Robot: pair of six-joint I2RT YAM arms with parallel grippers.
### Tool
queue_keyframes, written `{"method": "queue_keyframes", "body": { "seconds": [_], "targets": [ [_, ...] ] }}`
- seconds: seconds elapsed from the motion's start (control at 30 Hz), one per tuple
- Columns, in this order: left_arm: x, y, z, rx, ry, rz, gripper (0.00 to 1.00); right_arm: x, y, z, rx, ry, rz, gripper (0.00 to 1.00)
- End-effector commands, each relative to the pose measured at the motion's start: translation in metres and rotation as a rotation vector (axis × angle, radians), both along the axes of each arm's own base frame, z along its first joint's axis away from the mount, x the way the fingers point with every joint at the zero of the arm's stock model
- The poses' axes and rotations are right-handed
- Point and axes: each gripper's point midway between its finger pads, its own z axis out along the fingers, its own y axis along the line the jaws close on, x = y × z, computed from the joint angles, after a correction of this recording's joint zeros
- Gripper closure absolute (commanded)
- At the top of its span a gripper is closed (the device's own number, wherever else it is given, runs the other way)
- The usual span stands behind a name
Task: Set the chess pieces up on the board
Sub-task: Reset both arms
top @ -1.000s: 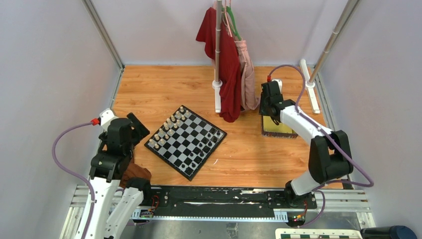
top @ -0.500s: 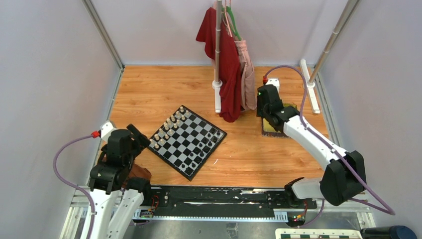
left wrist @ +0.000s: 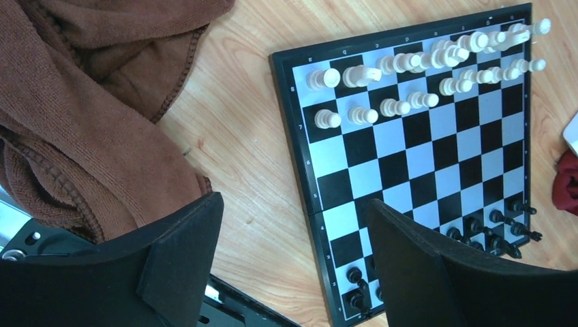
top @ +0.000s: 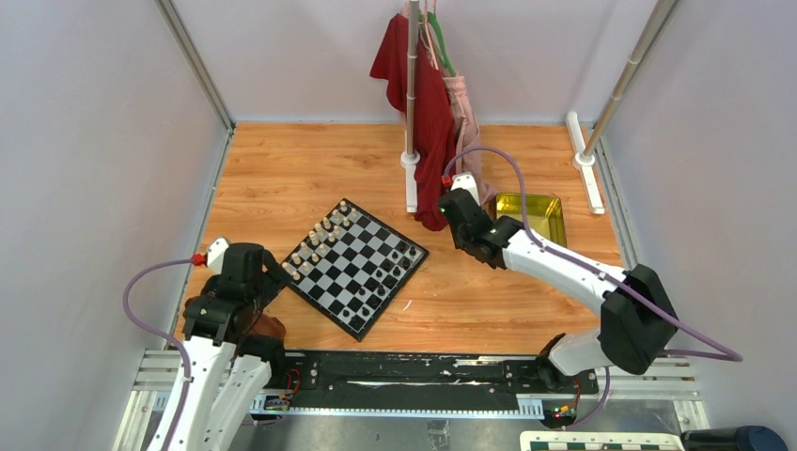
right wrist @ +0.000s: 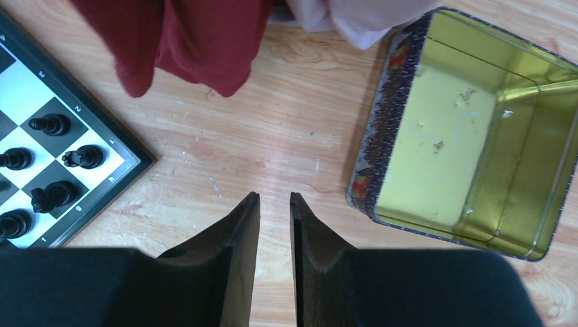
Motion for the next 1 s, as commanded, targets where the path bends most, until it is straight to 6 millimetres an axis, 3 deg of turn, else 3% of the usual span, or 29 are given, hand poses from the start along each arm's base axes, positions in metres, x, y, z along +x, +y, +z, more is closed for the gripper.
{"method": "queue_keyframes", "body": {
  "seconds": [0.0, 0.27, 0.57, 0.67, 0.73, 0.97],
  "targets": [
    [-0.002, -0.002, -0.012, -0.008, 0.055, 0.01, 0.19, -0.002, 0.006, -0.015, -0.049, 0.019, 0.015, 0.74],
    [0.008, -0.007, -0.012, 0.084, 0.102, -0.04, 0.21, 0.008, 0.031, -0.03, -0.049, 0.058, 0.087, 0.76],
    [0.052, -0.009, 0.032, 0.237, 0.049, -0.117, 0.19, 0.013, 0.039, -0.021, -0.063, 0.045, 0.147, 0.51],
    [0.074, -0.007, 0.05, 0.317, 0.007, -0.157, 0.18, 0.015, 0.031, -0.012, -0.087, 0.017, 0.123, 0.47],
    [0.092, -0.008, 0.065, 0.364, -0.04, -0.188, 0.17, 0.016, 0.024, -0.004, -0.095, -0.009, 0.099, 0.4],
    [0.141, -0.023, 0.093, 0.492, -0.2, -0.338, 0.12, 0.008, -0.004, 0.007, -0.125, -0.06, 0.02, 0.34]
  ]
}}
